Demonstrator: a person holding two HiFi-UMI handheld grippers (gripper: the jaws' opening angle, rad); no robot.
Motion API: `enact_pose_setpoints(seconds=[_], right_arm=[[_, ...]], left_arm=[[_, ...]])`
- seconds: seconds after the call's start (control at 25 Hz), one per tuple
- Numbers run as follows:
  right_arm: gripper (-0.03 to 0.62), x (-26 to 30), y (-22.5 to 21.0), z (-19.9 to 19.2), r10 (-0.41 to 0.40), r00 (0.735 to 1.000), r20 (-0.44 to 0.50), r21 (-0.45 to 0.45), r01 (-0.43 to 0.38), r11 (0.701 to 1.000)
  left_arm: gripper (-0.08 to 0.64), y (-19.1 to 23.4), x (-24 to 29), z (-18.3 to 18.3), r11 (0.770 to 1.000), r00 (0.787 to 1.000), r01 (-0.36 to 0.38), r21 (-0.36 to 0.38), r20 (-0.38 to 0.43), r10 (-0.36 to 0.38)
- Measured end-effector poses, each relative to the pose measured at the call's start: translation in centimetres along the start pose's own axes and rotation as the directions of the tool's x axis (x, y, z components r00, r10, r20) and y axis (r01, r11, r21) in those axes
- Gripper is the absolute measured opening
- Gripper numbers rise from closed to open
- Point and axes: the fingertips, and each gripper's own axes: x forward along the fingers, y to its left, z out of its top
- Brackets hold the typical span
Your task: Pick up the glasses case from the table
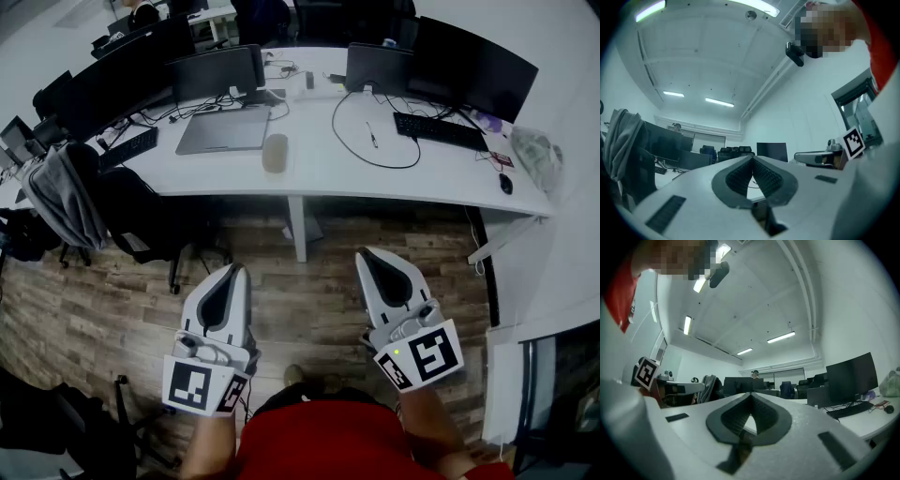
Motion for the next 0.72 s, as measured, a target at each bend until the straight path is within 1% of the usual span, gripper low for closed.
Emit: enact_pose_setpoints(seconds=[0.2,0.36,0.72], right_arm=[[0.005,1.6,0.7,-0.4,0.0,1.0,-0.007,-0.006,0.0,1.0],[0.005,2.9,0.9,-0.6,-0.007,1.0,-0.009,0.019,0.007,1.0],[0.005,5.7,1.3,-2.0,-0.07,0.997,-0.036,0.006,0.07,0.997]], left_arm=[[0.011,1.5,0.2,-0.3,1.0,1.0,0.002,-0.005,-0.001,-0.002],[0.011,2.8,0.5,-0.5,1.0,1.0,0.01,-0.011,0.004,-0.01],[0.01,7.2,1.9,-1.9,0.998,0.999,0.039,-0.045,0.017,-0.038]])
